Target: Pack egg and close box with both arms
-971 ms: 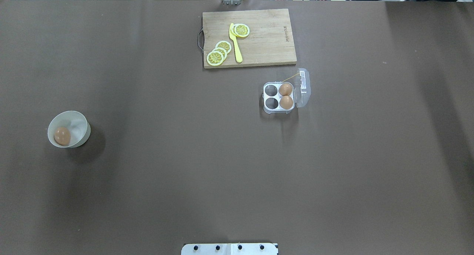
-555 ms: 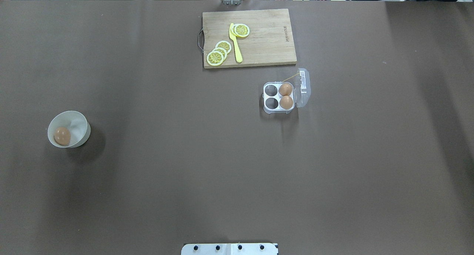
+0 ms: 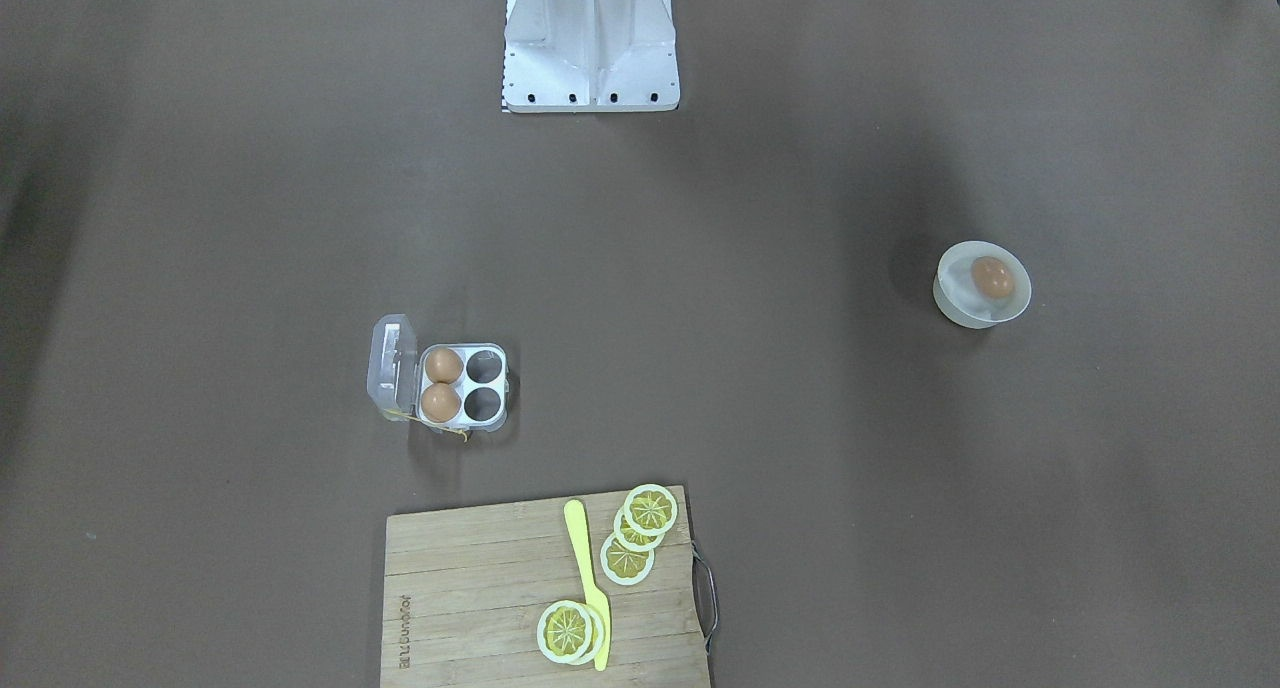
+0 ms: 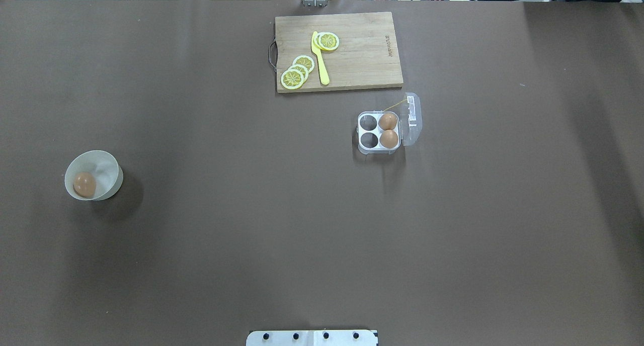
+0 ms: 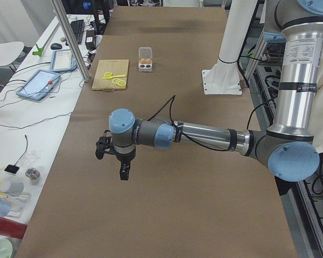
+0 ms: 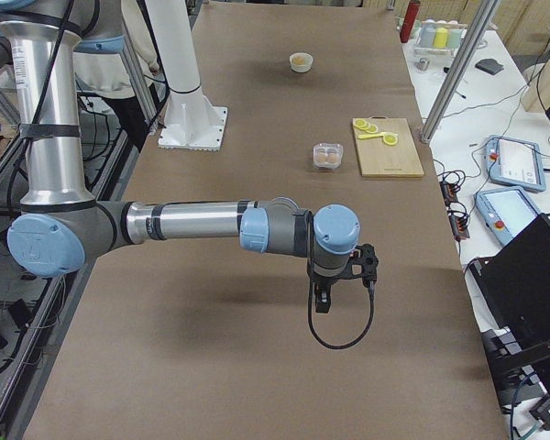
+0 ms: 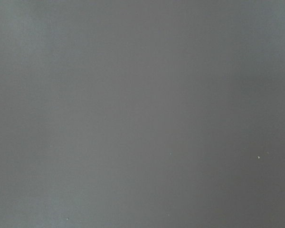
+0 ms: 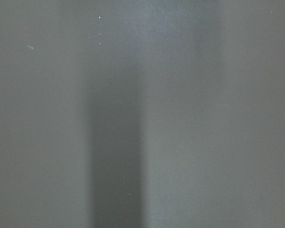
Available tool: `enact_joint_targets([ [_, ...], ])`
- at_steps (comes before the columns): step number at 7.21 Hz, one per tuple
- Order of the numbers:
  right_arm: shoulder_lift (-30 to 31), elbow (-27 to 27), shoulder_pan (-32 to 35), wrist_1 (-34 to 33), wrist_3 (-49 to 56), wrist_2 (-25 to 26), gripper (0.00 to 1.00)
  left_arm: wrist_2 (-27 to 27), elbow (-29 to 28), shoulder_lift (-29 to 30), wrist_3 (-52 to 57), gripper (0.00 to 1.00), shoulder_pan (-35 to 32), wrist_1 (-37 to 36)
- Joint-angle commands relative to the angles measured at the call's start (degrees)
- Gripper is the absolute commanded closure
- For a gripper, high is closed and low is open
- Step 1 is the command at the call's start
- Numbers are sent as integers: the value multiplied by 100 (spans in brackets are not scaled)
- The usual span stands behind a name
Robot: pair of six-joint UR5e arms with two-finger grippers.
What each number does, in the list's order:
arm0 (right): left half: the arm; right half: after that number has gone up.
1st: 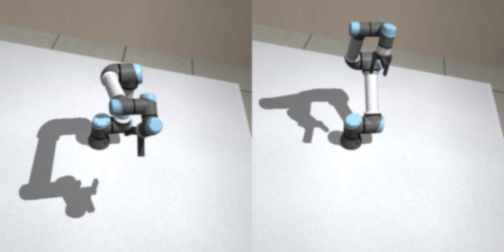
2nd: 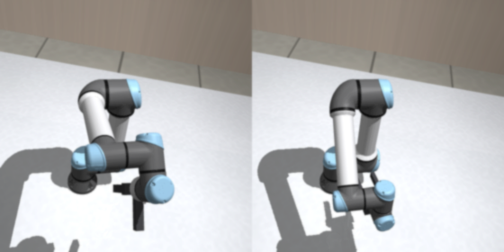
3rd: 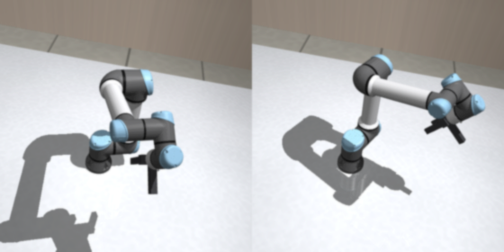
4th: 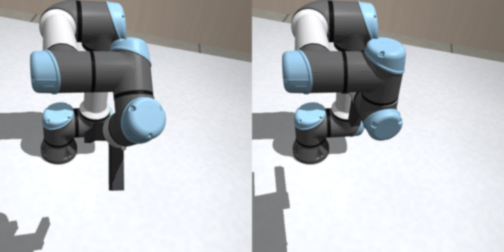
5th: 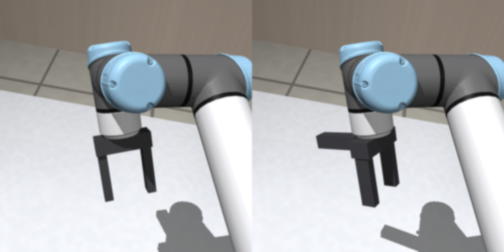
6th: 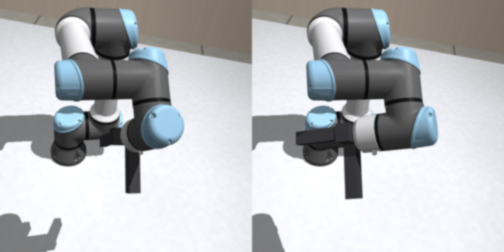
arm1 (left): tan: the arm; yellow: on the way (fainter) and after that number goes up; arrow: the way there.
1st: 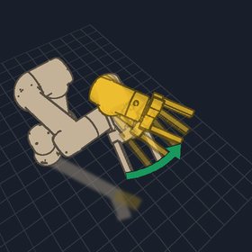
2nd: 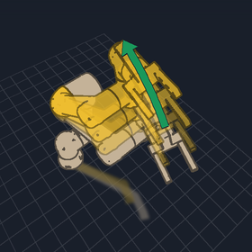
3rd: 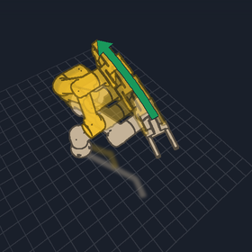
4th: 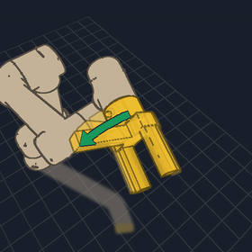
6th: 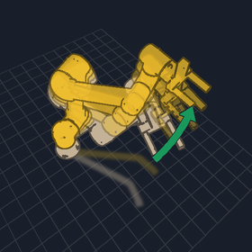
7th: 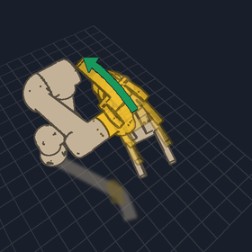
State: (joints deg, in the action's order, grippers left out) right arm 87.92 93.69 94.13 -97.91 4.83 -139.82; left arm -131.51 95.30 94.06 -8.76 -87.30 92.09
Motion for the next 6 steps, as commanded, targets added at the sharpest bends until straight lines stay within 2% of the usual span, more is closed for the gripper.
enact_joint_targets([
  [1,6,0,0,0,-9,-1,0,-6,224,497,-55,2,334,20],
  [2,6,0,0,0,-9,-1,0,-6,495,508,-395,2,371,20],
  [4,-2,-9,0,0,-17,-10,0,46,507,813,-713,2,1272,-7],
  [6,-72,0,0,-114,-18,-19,0,185,402,1253,-2132,2,1975,3],
])
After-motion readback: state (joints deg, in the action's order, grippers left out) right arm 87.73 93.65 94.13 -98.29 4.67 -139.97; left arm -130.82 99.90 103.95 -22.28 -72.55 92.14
